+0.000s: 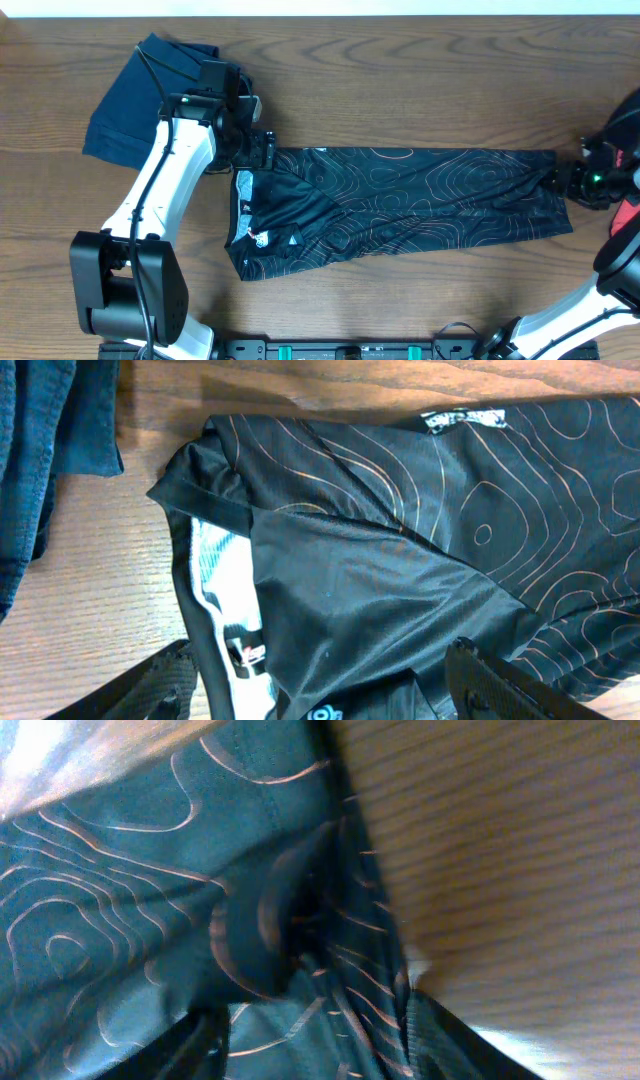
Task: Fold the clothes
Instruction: 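Lift the jersey's right end with the right gripper toward the left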
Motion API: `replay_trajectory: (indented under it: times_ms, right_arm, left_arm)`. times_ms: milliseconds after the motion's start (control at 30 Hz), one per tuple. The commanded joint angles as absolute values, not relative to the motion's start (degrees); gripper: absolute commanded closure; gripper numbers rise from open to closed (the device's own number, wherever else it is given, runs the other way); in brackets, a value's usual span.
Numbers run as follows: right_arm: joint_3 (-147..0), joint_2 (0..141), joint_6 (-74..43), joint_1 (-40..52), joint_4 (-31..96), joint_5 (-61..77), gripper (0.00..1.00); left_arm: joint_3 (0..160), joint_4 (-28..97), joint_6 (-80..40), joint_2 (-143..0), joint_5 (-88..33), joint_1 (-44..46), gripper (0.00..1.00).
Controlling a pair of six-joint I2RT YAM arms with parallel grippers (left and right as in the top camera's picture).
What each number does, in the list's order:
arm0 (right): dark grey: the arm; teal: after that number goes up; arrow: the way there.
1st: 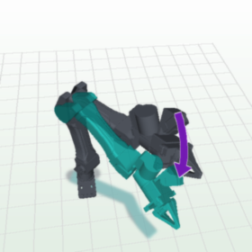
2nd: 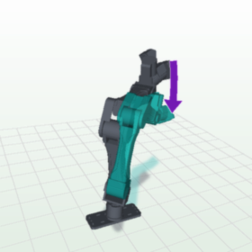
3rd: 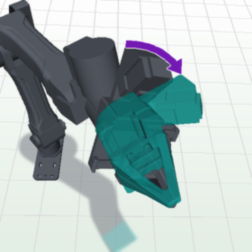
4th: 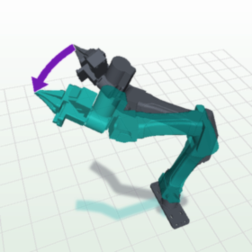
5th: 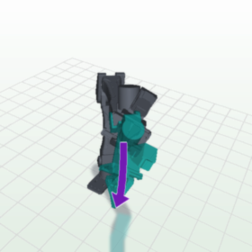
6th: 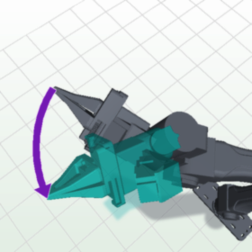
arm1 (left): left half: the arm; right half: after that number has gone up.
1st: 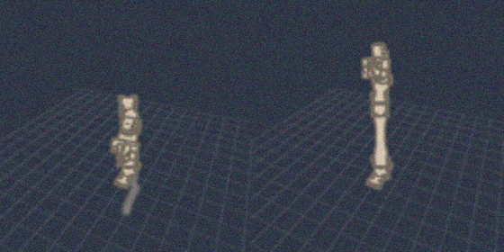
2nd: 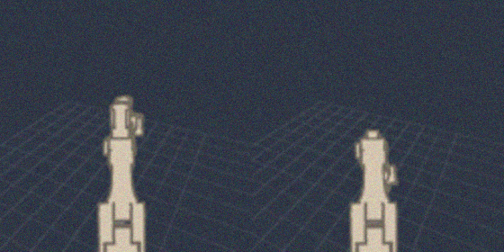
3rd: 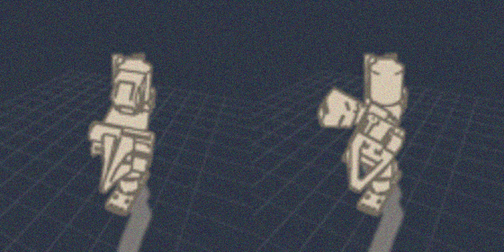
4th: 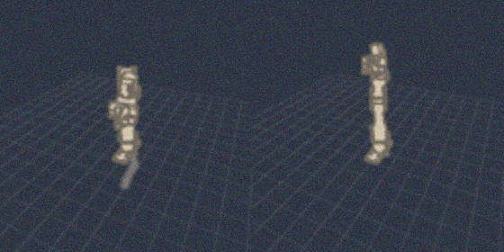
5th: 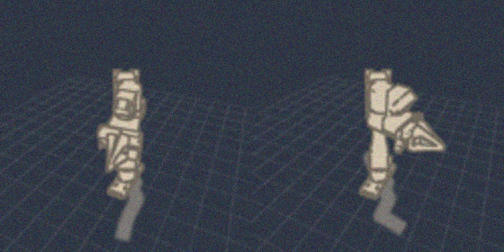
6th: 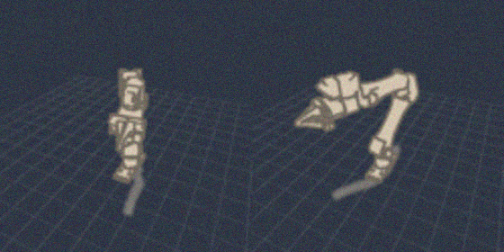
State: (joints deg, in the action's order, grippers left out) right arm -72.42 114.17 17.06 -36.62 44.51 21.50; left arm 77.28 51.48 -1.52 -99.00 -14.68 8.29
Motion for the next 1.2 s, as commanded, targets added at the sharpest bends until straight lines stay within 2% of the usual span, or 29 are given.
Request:
replay_trajectory:
  times_ms: [0, 67, 233, 367, 433, 600, 767, 1167]
  right_arm:
    - [-70.9, 117.9, 18.3, -35.2, 45.9, 20.1, 0.52]
    - [-70.9, 117.9, 17.6, -35.3, 46.3, 18.6, 0.66]
    - [-71.1, 117.9, 15.1, -36.0, 46.5, 17.5, 0.75]
    - [-73.3, 117.6, 11.0, -36.8, 48.2, 16.1, 0.93]
    - [-75.4, 117.1, 9.3, -37.0, 50.0, 15.0, 0.99]
    - [-80.4, 113.8, -1.1, -36.9, 55.9, 9.1, 0.99]
    - [-80.6, 108.9, -4.1, -34.8, 57.7, 7.2, 0.99]
    - [-80.6, 101.1, -8.1, -20.9, 66.9, 5.8, 0.99]
  left_arm:
    - [77.6, 51.5, -1.6, -98.3, -15.0, 8.1, 0.19]
    - [77.6, 51.5, -1.5, -98.3, -15.0, 8.1, 0.19]
    - [77.6, 51.3, -1.4, -98.3, -15.0, 8.1, 0.18]
    - [77.6, 51.3, -1.1, -98.3, -14.9, 8.1, 0.18]
    - [77.6, 51.3, -1.1, -98.3, -14.9, 8.1, 0.18]
    - [77.6, 51.3, -1.1, -98.3, -14.9, 8.1, 0.15]
    - [77.6, 51.3, -1.1, -98.3, -14.9, 8.1, 0.14]
    - [77.6, 51.4, -1.1, -98.3, -14.9, 8.1, 0.13]
